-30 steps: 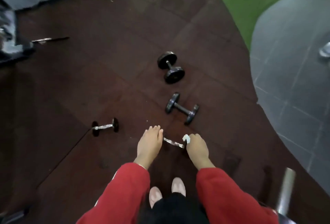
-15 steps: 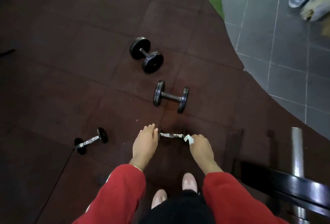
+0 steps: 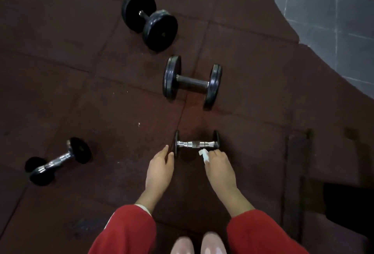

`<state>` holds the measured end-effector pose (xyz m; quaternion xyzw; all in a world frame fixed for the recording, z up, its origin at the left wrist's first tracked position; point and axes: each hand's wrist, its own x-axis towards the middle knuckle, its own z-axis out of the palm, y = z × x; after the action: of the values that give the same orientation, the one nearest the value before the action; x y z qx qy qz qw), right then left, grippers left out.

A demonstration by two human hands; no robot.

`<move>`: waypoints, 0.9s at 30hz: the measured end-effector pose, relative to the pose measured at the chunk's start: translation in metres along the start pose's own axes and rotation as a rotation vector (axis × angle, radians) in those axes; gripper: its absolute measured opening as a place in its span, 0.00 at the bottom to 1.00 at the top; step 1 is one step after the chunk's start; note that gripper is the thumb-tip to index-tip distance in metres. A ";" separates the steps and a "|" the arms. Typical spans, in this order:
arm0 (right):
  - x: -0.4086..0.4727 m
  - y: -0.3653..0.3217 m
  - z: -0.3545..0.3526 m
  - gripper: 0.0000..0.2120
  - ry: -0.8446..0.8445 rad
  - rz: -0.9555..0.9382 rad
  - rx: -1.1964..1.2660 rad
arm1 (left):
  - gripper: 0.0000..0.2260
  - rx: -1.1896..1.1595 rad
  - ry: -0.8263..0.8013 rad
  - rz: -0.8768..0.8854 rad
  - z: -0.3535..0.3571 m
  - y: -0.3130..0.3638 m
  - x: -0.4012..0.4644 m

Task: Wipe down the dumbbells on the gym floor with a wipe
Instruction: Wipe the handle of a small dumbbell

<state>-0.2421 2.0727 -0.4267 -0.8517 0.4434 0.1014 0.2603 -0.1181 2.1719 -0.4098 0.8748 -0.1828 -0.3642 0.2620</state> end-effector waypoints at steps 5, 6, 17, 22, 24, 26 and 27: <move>0.029 0.005 0.069 0.09 0.156 0.000 0.115 | 0.19 -0.171 0.075 -0.068 0.049 -0.048 0.044; 0.036 0.005 0.084 0.07 0.219 -0.012 0.143 | 0.19 -0.198 0.090 -0.069 0.059 -0.055 0.053; 0.093 0.012 0.181 0.19 0.361 -0.277 0.051 | 0.19 -0.624 0.226 0.102 0.124 -0.079 0.115; 0.104 0.011 0.200 0.15 0.410 -0.363 0.084 | 0.18 -0.681 0.184 0.172 0.126 -0.083 0.141; 0.108 0.008 0.201 0.14 0.420 -0.349 0.070 | 0.18 -0.727 0.185 0.186 0.130 -0.085 0.145; 0.114 0.002 0.195 0.14 0.386 -0.338 0.007 | 0.18 -0.762 0.195 0.205 0.132 -0.087 0.149; 0.117 -0.001 0.190 0.14 0.354 -0.336 -0.027 | 0.18 -0.760 0.194 0.214 0.133 -0.087 0.152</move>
<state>-0.1616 2.0924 -0.6334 -0.9213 0.3329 -0.0882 0.1803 -0.1025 2.1205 -0.6230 0.7220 -0.0999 -0.2924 0.6191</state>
